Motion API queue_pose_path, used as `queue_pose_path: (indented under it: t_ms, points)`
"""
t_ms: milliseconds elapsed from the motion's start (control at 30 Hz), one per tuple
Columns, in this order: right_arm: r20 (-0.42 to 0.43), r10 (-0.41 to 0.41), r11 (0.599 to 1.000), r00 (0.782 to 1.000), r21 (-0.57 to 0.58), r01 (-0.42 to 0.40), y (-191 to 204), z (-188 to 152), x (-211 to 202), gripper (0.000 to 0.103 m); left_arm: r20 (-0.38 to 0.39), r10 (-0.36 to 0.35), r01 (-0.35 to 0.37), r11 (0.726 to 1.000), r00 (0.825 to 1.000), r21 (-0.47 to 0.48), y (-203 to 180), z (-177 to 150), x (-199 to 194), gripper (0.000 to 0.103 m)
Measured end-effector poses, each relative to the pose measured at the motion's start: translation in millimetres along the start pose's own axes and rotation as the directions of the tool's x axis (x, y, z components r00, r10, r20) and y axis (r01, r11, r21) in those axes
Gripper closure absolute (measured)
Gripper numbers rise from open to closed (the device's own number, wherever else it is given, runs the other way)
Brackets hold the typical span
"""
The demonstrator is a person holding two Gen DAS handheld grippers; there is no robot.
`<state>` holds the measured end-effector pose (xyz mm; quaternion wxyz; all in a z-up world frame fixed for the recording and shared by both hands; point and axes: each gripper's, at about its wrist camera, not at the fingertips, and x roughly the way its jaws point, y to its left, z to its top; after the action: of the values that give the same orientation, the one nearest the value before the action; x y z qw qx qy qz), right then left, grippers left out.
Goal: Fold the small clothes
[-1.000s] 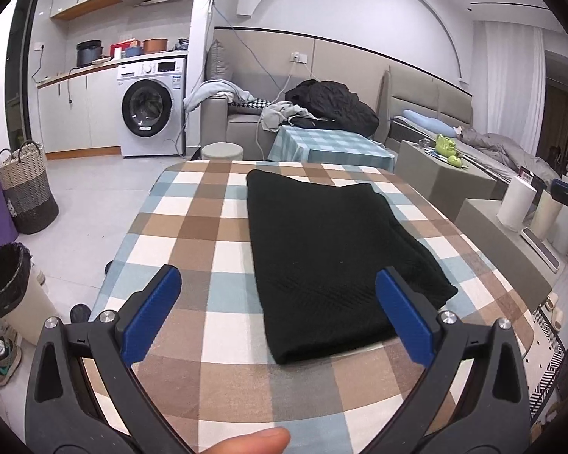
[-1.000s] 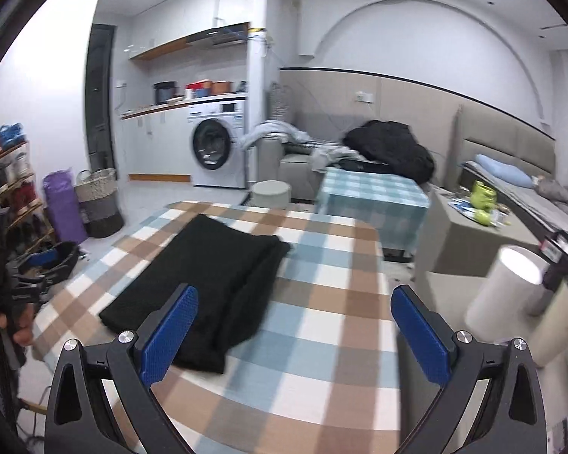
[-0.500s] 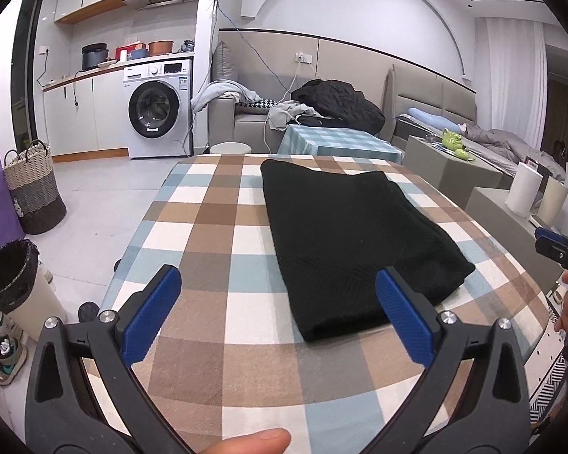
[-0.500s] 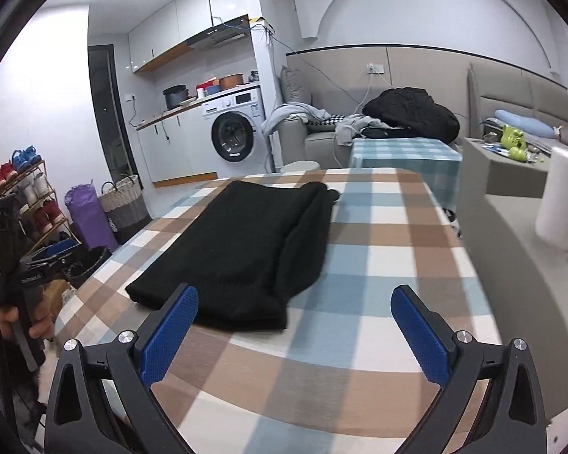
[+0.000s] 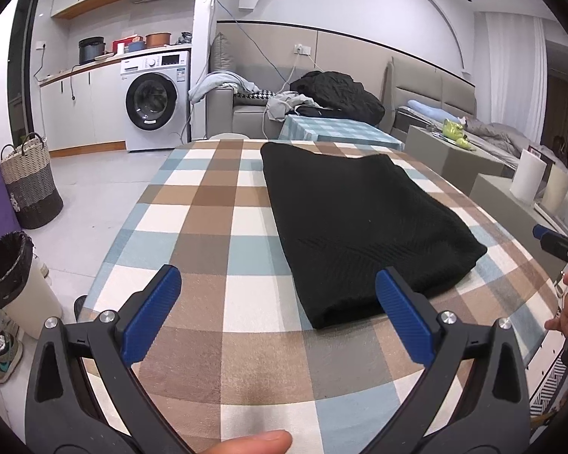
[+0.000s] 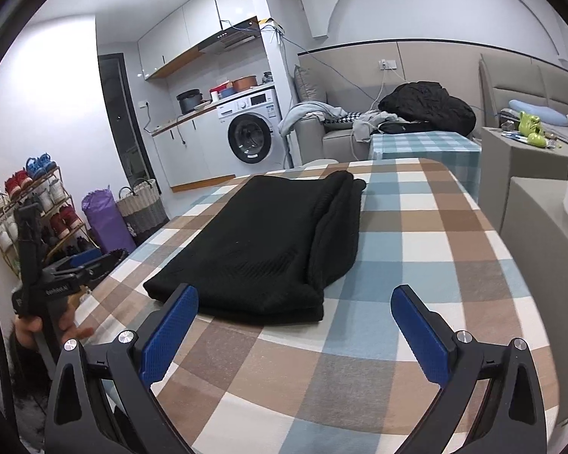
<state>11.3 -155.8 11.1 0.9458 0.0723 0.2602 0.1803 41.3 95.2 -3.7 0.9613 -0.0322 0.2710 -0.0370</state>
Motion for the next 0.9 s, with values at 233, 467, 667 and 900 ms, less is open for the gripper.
queue_pose_path:
  t_ms: [233, 467, 667, 900]
  points:
    - [-0.012, 0.020, 1.000, 1.000, -0.002, -0.020, -1.6, -10.1, 10.9, 0.000, -0.004, -0.021, 0.021, 0.999, 1.000, 0.036, -6.3, -10.6, 6.7, 0.001]
    - [-0.011, 0.014, 1.000, 1.000, -0.015, -0.015, -2.1, -14.7, 14.8, 0.000, -0.025, -0.031, 0.033, 0.998, 0.999, 0.056, -9.6, -20.7, 13.8, 0.001]
    - [-0.025, 0.005, 1.000, 1.000, -0.023, -0.005, -1.1, -18.9, 18.1, 0.000, -0.029, -0.031, 0.033, 0.997, 0.999, 0.068, -11.6, -24.1, 15.5, 0.001]
    - [-0.032, -0.004, 1.000, 0.999, -0.027, 0.003, -1.5, -20.5, 20.4, 0.000, -0.033, -0.035, 0.037, 0.998, 0.999, 0.046, -6.5, -24.4, 17.7, 0.001]
